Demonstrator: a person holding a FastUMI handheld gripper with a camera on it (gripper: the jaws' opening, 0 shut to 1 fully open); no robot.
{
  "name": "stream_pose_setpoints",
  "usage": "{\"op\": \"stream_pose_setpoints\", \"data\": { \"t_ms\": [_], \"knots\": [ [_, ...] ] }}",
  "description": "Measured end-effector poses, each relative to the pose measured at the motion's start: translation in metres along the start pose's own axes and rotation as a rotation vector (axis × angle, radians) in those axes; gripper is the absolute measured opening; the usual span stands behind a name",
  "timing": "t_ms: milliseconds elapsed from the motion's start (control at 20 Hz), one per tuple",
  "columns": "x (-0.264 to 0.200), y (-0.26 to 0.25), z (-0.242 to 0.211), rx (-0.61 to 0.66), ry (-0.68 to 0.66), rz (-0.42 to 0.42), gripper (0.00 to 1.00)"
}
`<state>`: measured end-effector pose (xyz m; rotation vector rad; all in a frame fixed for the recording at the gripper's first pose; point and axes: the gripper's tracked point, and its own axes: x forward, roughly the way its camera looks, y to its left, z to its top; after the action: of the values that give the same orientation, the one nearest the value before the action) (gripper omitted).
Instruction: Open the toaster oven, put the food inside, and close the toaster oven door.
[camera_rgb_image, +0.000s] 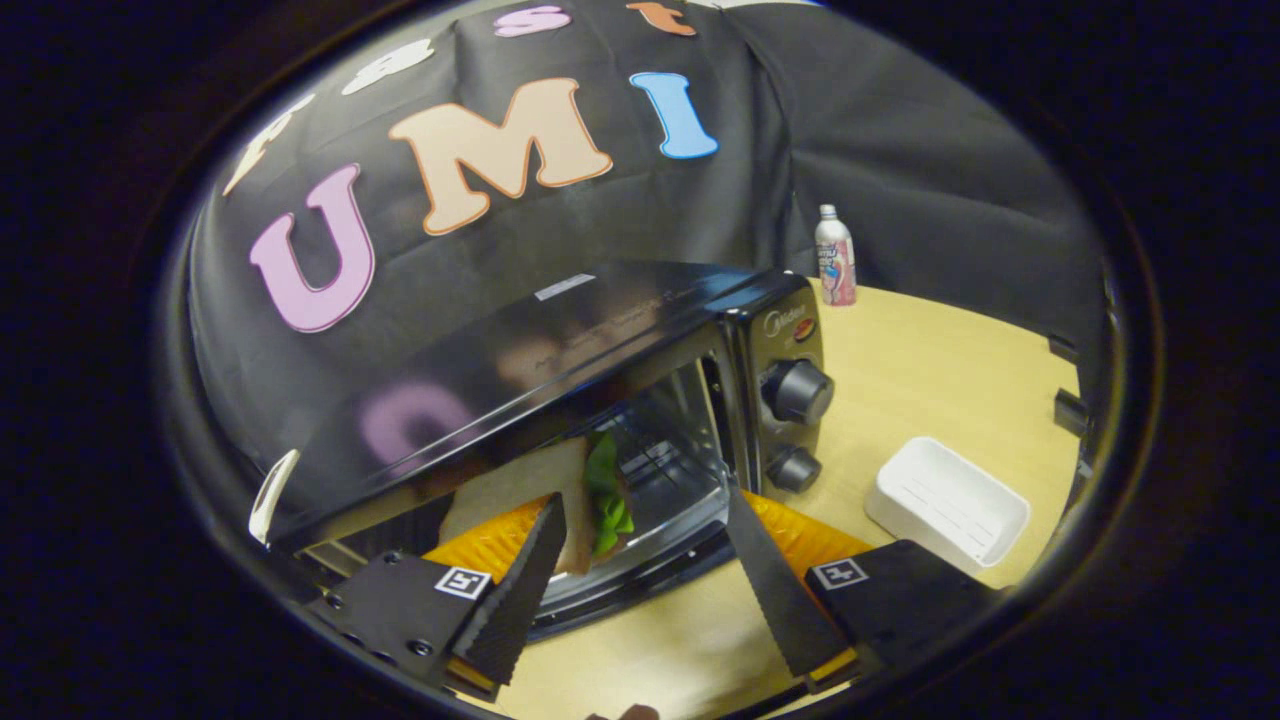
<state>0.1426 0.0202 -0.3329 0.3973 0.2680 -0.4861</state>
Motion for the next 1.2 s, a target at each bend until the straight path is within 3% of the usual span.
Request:
{"op": "stream_pose_setpoints", "data": {
  "t_ms": [150, 650, 1200],
  "knots": [
    [-0.035, -0.014, -0.006, -0.065, 0.029, -0.017, 1.00],
    [-0.138, -0.044, -0.072, -0.245, 0.215, 0.048, 1.00],
    [-0.155, -0.060, -0.151, -0.426, 0.416, 0.160, 1.00]
  ]
}}
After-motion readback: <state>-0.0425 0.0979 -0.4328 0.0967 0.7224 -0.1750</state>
